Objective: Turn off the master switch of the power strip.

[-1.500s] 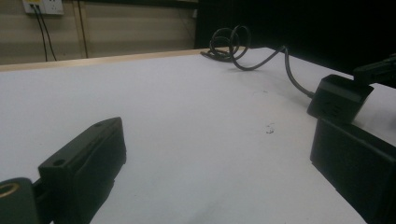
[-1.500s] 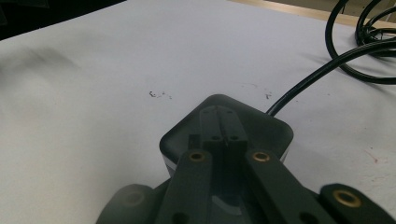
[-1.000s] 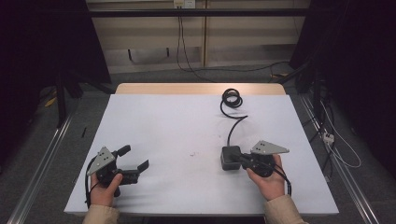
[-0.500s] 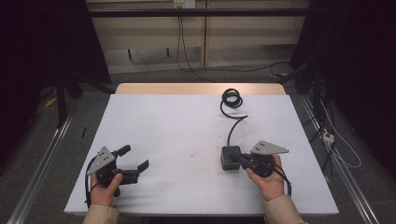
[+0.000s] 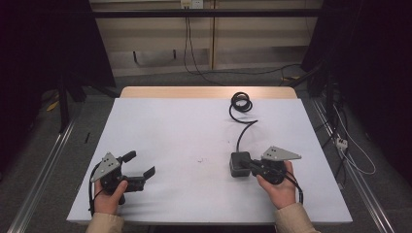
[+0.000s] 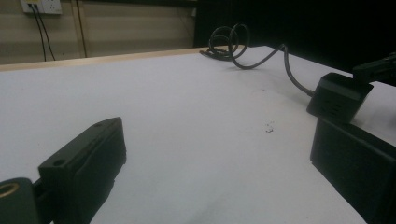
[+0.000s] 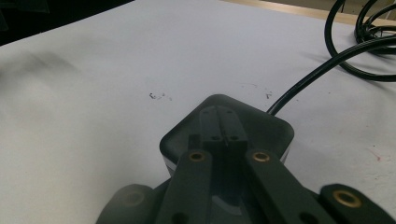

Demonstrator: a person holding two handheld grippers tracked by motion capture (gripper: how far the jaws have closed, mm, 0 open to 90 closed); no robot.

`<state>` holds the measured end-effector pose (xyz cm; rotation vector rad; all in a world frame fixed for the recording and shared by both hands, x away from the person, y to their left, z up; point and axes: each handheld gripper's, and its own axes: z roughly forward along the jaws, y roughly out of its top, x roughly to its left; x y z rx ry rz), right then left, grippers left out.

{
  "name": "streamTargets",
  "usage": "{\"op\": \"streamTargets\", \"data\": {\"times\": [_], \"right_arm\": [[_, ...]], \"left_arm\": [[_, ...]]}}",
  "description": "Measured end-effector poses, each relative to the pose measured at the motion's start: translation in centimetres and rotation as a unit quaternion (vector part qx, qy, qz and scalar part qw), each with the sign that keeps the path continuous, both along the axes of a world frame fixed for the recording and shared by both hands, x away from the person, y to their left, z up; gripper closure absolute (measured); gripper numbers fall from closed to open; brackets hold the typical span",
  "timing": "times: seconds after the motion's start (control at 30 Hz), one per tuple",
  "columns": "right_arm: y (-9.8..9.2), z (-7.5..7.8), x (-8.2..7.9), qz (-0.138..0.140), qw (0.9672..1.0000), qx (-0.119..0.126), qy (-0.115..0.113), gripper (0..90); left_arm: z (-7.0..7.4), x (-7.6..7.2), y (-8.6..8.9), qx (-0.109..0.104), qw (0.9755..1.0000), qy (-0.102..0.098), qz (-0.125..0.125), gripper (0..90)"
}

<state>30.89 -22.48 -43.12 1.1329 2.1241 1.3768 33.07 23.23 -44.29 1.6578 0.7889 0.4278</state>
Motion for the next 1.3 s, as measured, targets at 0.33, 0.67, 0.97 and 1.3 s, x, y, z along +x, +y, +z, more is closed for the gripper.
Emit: {"op": "streamTargets", "data": {"times": [0.33, 0.67, 0.97, 1.3], "right_arm": [[0.07, 0.06, -0.10, 0.007, 1.0000, 0.002, 0.003, 90.0], [0.07, 0.06, -0.08, 0.011, 0.9999, -0.004, -0.003, 90.0], [-0.17, 0.27, -0.01, 0.012, 0.9998, 0.013, 0.002, 90.0], [-0.11, 0.30, 0.00, 0.010, 0.9999, 0.012, 0.002, 90.0]], "left_arm": [[0.00, 0.04, 0.00, 0.001, 1.0000, 0.000, -0.001, 3.2], [0.01, 0.04, 0.01, 0.001, 1.0000, 0.000, 0.000, 3.2], [-0.03, 0.08, -0.02, 0.003, 1.0000, 0.000, 0.000, 3.2], [0.02, 0.07, 0.04, 0.002, 1.0000, 0.000, 0.001, 3.2]]}}
